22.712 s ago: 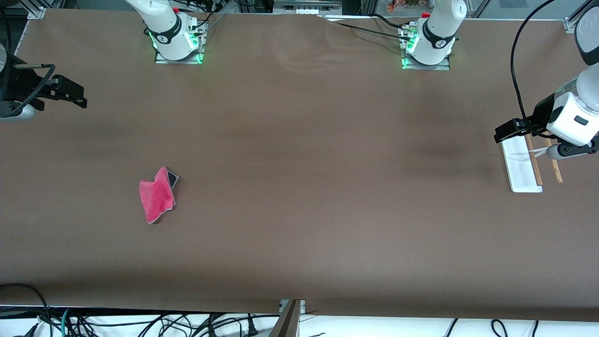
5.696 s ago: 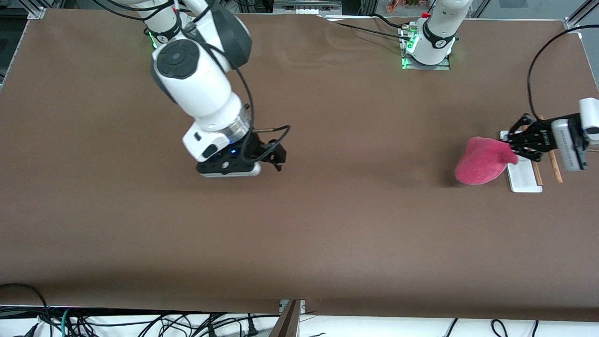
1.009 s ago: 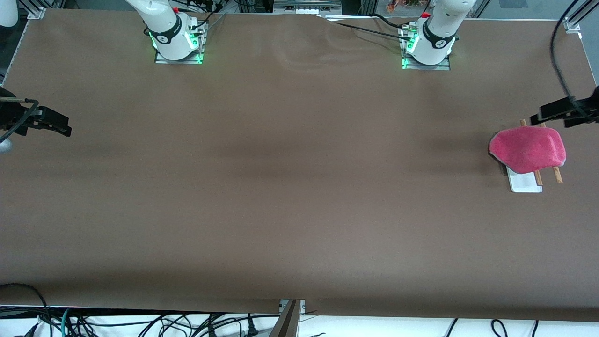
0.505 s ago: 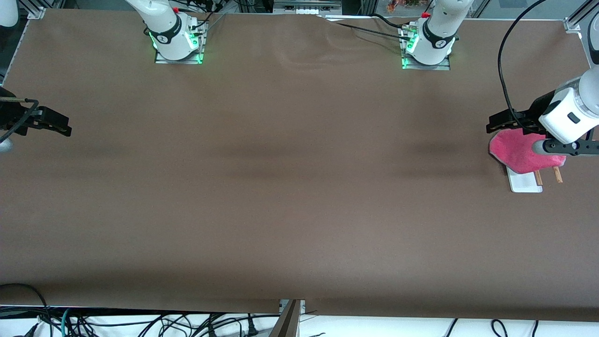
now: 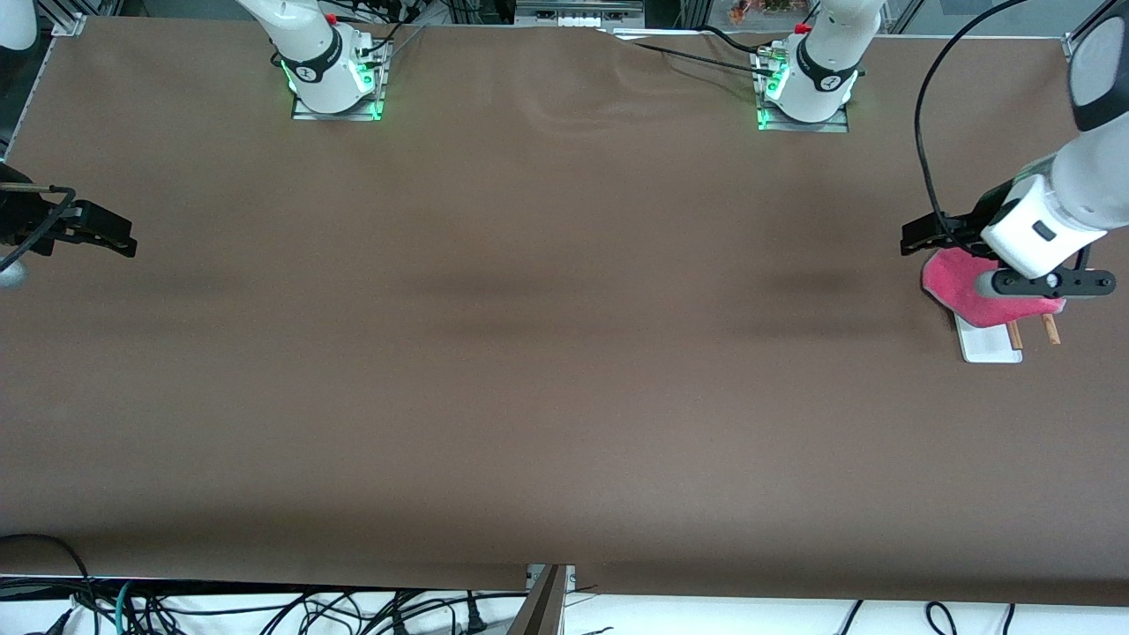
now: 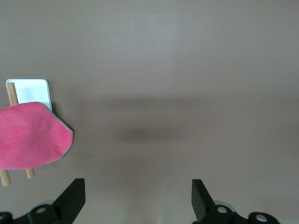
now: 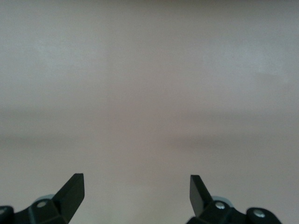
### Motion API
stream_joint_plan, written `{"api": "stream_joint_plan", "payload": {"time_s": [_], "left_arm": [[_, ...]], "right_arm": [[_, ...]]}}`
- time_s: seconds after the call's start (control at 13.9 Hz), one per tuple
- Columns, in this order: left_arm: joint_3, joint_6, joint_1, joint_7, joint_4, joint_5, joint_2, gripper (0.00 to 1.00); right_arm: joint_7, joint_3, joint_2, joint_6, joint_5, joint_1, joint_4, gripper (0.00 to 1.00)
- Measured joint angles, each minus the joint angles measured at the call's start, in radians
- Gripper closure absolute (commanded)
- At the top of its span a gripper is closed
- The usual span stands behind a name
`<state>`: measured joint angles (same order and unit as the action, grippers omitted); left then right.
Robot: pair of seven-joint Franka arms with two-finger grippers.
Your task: Pass towel and hang on rack
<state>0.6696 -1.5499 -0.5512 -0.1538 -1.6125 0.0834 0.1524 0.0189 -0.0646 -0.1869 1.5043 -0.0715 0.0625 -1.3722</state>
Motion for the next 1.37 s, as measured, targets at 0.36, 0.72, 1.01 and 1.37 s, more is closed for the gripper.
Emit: {"api": "stream_joint_plan", "payload": {"time_s": [0.36, 0.72, 1.01, 1.37], "left_arm": [[-0.524, 0.002, 0.474, -0.003, 0.000, -0.002, -0.080, 0.00], [-0.598, -0.027, 0.508, -0.002, -0.035, -0.046, -0.124, 0.00], [-0.598, -0.062, 0.517, -0.004, -0.062, -0.046, -0.137, 0.00], [-0.602, -0.066, 0.517, -0.004, -0.062, -0.046, -0.133, 0.00]], "right_arm": [[0.001, -0.002, 0.000, 0.000, 0.000, -0.005, 0.000, 0.00], [0.001, -0.001, 0.000, 0.000, 0.000, -0.012, 0.000, 0.00], [0.001, -0.001, 0.000, 0.000, 0.000, -0.012, 0.000, 0.00], [0.001, -0.001, 0.000, 0.000, 0.000, -0.012, 0.000, 0.00]]}}
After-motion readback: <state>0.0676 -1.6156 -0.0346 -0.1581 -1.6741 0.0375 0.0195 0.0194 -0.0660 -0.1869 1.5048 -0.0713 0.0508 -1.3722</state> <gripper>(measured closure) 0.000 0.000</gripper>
